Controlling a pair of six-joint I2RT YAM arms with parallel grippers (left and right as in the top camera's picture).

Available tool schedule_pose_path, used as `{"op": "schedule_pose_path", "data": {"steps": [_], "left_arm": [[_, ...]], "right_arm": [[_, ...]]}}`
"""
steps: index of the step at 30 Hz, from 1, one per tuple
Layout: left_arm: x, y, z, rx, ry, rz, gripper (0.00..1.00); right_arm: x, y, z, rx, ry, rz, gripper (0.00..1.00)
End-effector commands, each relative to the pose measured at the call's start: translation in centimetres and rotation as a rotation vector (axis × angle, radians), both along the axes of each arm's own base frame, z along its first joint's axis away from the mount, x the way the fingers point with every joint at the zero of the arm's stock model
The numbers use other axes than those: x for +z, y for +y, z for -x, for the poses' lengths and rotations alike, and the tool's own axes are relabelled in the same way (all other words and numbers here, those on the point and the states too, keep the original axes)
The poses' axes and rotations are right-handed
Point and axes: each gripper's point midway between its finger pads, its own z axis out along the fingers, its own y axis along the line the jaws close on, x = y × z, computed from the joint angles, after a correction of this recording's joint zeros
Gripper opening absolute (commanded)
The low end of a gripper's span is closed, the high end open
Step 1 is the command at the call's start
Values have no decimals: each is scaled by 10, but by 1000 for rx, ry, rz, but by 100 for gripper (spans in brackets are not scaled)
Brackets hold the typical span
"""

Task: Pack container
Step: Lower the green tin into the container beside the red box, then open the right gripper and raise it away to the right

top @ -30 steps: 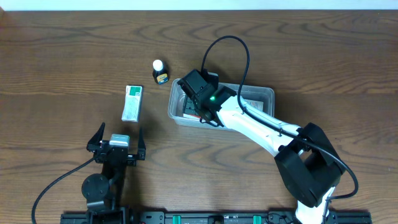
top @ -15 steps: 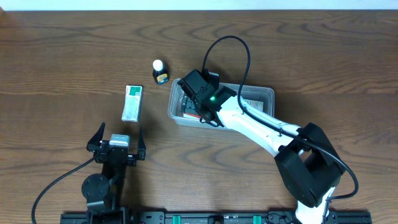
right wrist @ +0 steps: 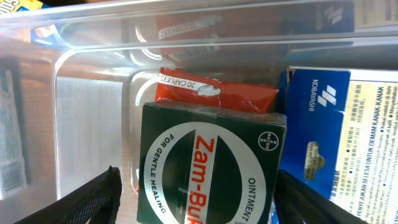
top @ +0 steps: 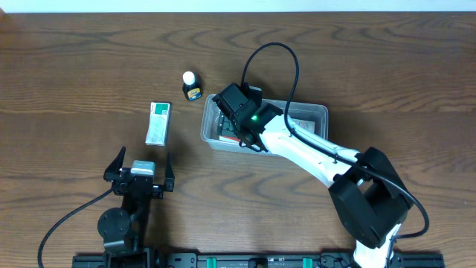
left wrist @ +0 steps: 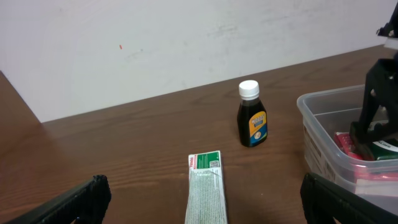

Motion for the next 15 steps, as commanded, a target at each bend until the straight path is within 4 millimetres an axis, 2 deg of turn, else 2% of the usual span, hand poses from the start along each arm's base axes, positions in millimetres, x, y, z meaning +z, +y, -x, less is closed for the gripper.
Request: {"op": "schedule_pose_path", "data": {"steps": [1, 4, 10, 13, 15], "left_arm": [[-16, 0, 0, 1, 46, 19, 98], [-16, 0, 0, 0, 46, 19, 98], [-16, 0, 0, 0, 46, 19, 98], [-16, 0, 0, 0, 46, 19, 98], [-16, 0, 0, 0, 45, 19, 98]], "right_arm": [[33, -6, -3, 20, -71, -6, 77], [56, -10, 0, 40, -103, -16, 78], [134, -27, 6, 55, -230, -96, 87], [168, -56, 4, 4, -280, -126, 91], [186, -87, 1, -55, -304, -128, 93]]}}
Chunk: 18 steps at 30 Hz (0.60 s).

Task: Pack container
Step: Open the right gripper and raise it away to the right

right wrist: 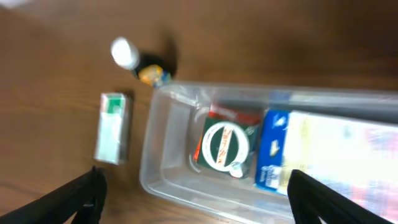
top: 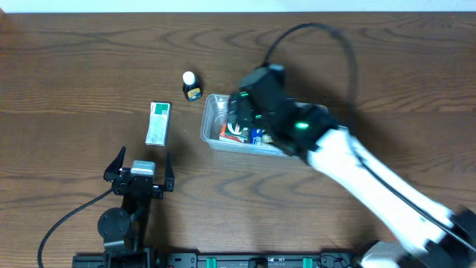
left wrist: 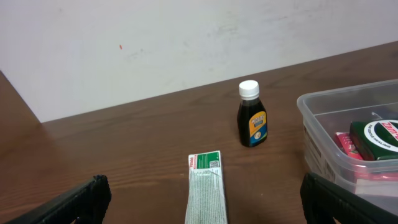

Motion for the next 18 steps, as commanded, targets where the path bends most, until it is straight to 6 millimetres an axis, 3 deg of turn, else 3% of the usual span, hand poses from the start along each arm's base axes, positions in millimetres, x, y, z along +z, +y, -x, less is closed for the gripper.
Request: {"op": "schedule_pose_path", "data": {"steps": [1, 7, 11, 14, 18], "left_arm": [[-16, 0, 0, 0, 46, 20, 98], [-16, 0, 0, 0, 46, 20, 98], [-16, 0, 0, 0, 45, 19, 98], [-16, 0, 0, 0, 45, 19, 98], [-16, 0, 0, 0, 45, 19, 98]], "right_arm": [[28, -54, -11, -105, -52, 9, 95], [31, -162, -19, -363, 7, 47, 99], [17, -209, -15, -470, 99, 46, 99], [12, -209, -14, -370, 135, 25, 99], [16, -178, -17, -181, 92, 29, 98]]}}
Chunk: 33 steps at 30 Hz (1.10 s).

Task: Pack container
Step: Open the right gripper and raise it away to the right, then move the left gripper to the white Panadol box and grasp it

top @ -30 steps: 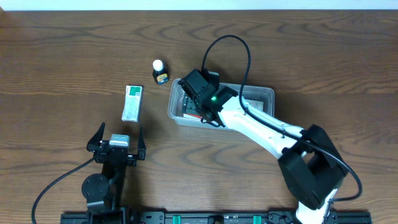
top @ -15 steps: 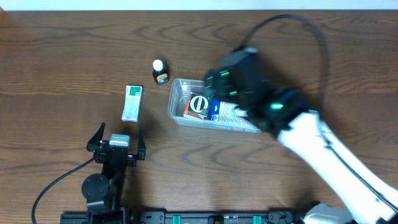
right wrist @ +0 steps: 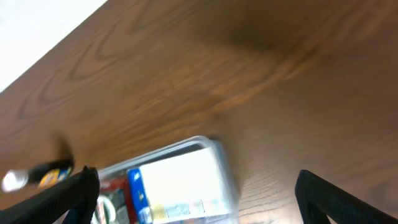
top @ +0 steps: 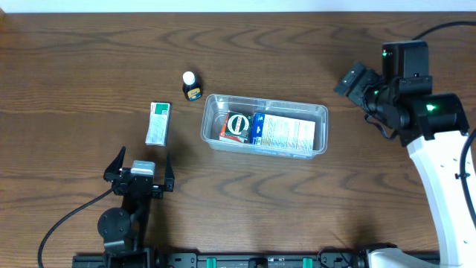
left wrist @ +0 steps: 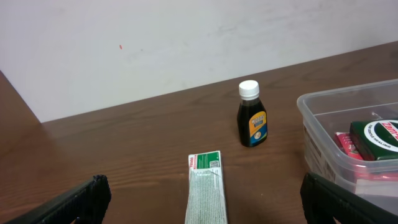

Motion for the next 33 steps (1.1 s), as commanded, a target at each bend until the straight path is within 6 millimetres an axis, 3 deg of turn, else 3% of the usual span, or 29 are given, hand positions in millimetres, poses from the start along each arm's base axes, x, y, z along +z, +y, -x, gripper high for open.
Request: {"op": "schedule_pose_path", "data": {"steps": [1, 4, 8, 13, 17, 20, 23, 29, 33], "left_arm": [[-16, 0, 0, 0, 46, 20, 98], [-16, 0, 0, 0, 45, 19, 98], [-11, -2, 0, -11, 27, 31, 98], [3, -13, 2, -63, 13, 213, 98], [11, -29, 8, -127, 114, 350, 98], [22, -32, 9, -124, 211, 401, 98], [43, -31, 5, -100, 336, 425, 98], [91, -28, -18, -78, 617, 380, 98], [107, -14, -35, -19, 796, 317, 98]], "right_arm": [[0, 35, 3, 212, -14, 2, 99], [1, 38, 3, 199, -17, 5, 99], [1, 16, -3, 69, -10, -47, 99], [0, -37, -6, -94, -1, -58, 99], [-1, -87, -4, -234, -2, -30, 99], [-1, -110, -1, -299, -3, -22, 99], [-1, -119, 1, -325, -3, -22, 99], [-1, -120, 1, -328, -3, -22, 99], [-1, -120, 1, -328, -3, -22, 99]]}}
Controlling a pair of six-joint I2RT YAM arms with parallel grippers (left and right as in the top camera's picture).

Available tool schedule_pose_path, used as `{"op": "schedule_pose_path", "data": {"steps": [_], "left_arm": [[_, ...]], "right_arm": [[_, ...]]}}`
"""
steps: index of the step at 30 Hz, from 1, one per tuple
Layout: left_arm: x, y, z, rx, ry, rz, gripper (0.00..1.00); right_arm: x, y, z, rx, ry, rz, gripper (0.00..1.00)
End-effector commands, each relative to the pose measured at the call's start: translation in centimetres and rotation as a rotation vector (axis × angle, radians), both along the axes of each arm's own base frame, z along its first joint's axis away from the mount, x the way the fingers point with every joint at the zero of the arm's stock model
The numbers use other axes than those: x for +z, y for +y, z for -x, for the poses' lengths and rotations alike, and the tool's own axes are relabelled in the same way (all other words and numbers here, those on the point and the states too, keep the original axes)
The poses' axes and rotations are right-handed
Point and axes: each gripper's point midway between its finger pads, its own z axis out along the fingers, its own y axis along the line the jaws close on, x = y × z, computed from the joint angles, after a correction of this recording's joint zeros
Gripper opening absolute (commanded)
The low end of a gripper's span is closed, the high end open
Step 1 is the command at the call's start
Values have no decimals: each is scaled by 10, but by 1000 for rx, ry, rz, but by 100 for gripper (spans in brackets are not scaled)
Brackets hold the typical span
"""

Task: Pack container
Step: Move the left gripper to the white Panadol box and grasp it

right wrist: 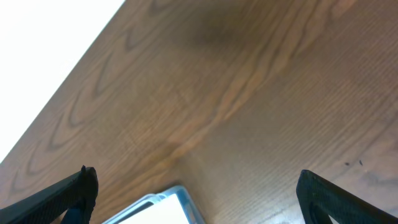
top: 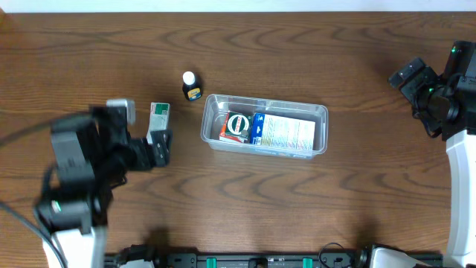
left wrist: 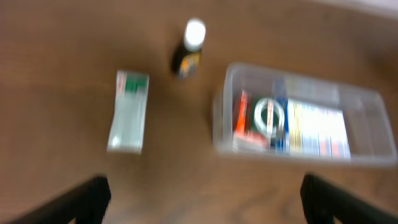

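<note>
The clear plastic container (top: 320, 112) stands mid-table, holding a green ointment box (top: 238, 126), a red packet beneath it and a blue-and-white box (top: 284, 132). A green-and-white box (top: 158, 116) lies flat to its left, and a small dark bottle with a white cap (top: 190, 84) stands behind that. My left gripper (top: 154, 149) hovers open just in front of the green-and-white box (left wrist: 129, 112), holding nothing; its view is blurred. My right gripper (top: 407, 74) is open and empty at the far right, well off the container (right wrist: 158, 208).
Dark wooden table (top: 297, 201) all around. The left arm's body (top: 74, 171) hangs over the front left of the table. The right arm (top: 461, 149) runs along the right edge.
My left arm has left its resting place at the front edge and now hovers open near the green-and-white box. The right gripper has moved farther right, away from the container.
My right gripper was open low inside the container over the green ointment box. Then it was above the container, then off to the right, now at the far right edge. The ointment box stayed in the container. The left arm rested until now.
</note>
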Motion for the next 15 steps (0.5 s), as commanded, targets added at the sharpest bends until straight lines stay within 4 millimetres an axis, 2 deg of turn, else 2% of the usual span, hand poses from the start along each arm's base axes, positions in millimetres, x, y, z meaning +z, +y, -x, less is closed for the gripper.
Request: {"op": "schedule_pose_path", "data": {"steps": [1, 4, 7, 15], "left_arm": [[17, 14, -22, -9, 61, -84, 98], [9, 22, -39, 7, 143, -99, 98], [-11, 28, -53, 18, 203, -112, 98], [-85, 31, -77, -102, 404, -148, 98]], "right_arm": [[0, -4, 0, -18, 1, 0, 99], [0, -4, 0, -18, 2, 0, 99], [0, -4, 0, -18, 2, 0, 99], [-1, -4, 0, -18, 2, 0, 99]]}}
